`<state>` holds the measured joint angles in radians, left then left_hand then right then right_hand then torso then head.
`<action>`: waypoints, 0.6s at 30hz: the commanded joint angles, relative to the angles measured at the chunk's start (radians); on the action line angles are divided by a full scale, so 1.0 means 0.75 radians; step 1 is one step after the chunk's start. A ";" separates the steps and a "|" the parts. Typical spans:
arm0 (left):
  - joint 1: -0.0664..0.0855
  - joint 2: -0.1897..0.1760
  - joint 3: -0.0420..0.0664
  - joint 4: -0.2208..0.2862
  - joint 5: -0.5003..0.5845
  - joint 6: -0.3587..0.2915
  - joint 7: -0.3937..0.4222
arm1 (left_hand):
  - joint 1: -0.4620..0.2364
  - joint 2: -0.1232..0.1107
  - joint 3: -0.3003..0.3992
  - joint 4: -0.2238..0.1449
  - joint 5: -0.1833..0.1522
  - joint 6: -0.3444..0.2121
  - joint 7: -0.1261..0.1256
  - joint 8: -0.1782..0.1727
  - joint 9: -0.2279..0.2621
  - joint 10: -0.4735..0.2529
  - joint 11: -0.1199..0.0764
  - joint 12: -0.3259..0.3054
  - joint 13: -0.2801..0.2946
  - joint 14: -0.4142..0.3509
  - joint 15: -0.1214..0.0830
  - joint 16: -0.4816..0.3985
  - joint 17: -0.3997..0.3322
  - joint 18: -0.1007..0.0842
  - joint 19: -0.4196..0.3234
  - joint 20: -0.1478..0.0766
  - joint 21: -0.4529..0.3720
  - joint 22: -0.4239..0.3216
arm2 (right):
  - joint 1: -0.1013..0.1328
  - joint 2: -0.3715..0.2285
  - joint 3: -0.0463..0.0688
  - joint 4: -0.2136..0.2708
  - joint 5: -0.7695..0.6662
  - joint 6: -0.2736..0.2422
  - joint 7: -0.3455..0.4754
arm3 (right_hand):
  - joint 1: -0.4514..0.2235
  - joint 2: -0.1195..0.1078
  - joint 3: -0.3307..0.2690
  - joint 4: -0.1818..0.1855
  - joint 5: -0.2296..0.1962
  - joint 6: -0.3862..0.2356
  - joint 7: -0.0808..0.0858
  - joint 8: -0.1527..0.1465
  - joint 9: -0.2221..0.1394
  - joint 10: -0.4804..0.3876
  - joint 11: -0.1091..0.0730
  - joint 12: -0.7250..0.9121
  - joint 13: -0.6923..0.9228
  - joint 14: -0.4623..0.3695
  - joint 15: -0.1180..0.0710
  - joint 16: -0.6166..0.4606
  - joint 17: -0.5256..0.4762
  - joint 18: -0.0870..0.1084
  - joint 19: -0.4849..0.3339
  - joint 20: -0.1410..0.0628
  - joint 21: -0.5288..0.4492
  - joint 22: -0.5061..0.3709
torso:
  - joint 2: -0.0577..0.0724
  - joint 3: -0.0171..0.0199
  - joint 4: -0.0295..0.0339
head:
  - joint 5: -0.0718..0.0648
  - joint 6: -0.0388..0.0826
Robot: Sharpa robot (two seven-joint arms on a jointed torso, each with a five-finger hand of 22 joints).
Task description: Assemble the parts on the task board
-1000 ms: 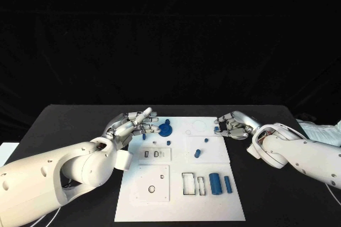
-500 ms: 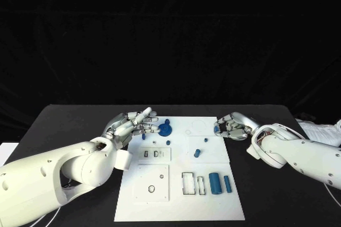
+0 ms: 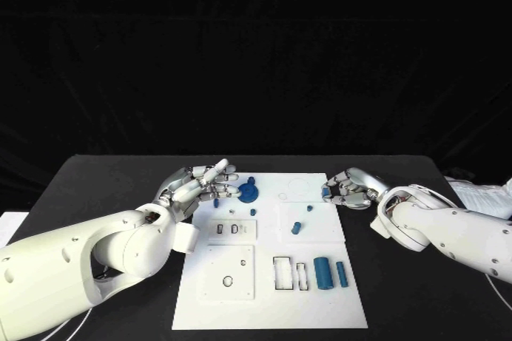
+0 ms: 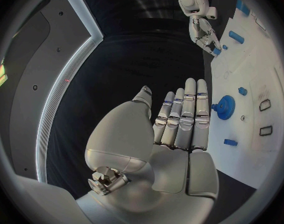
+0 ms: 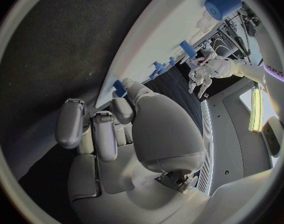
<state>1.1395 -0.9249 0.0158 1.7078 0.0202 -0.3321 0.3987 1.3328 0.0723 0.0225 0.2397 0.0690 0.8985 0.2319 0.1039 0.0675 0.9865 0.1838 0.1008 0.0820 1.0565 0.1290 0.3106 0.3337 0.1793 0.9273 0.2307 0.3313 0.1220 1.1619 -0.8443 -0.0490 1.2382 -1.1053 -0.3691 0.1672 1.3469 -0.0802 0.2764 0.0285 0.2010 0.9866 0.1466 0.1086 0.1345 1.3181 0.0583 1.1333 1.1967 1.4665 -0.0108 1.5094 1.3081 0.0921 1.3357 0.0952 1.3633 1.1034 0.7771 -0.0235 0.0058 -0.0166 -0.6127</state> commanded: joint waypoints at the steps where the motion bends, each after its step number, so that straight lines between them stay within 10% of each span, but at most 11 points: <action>1: 0.000 0.003 0.001 0.001 0.004 0.027 0.009 | 0.003 0.005 -0.004 -0.006 0.002 -0.009 0.016 -0.008 0.000 -0.003 0.002 -0.007 -0.001 -0.008 -0.003 0.005 0.002 0.004 -0.005 0.005 -0.005 -0.002 | -0.002 0.001 0.000 -0.002 -0.007 0.017 -0.008 | -0.004 0.016 0.005 -0.005 -0.007 0.010 -0.001 0.009 0.002 0.009 -0.003 0.004 0.001 0.113 -0.008 0.005 0.234 -0.003 0.007 -0.006 0.000 0.002 | -0.001 -0.0004 -0.0008 | 0.000 -0.001; 18: 0.000 0.002 0.001 0.001 0.004 0.025 0.006 | 0.003 0.005 -0.004 -0.006 0.002 -0.009 0.016 -0.008 0.000 -0.003 0.002 -0.007 -0.001 -0.008 -0.003 0.005 0.002 0.004 -0.005 0.005 -0.005 -0.002 | -0.002 0.007 0.000 0.000 -0.001 -0.007 -0.021 | -0.022 0.014 -0.004 0.001 -0.027 0.007 -0.002 0.006 0.003 0.012 -0.004 0.005 0.002 0.113 -0.011 0.006 0.236 -0.004 0.010 -0.010 0.002 0.005 | 0.001 -0.0003 -0.0011 | 0.002 -0.003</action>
<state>1.1395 -0.9252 0.0158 1.7071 0.0205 -0.3316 0.3982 1.3328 0.0723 0.0225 0.2397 0.0690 0.8985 0.2319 0.1039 0.0675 0.9865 0.1838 0.1008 0.0820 1.0565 0.1290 0.3106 0.3335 0.1793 0.9273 0.2307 0.3313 0.1220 1.1616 -0.8403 -0.0489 1.2372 -1.1040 -0.3724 0.1596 1.3372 -0.0684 0.2763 0.0287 0.1854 0.9932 0.1464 0.1157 0.1373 1.3216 0.0549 1.1332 1.1992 1.4665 -0.0108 1.5094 1.3078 0.0921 1.3395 0.0914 1.3634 1.1074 0.7770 -0.0235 0.0063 -0.0151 -0.6152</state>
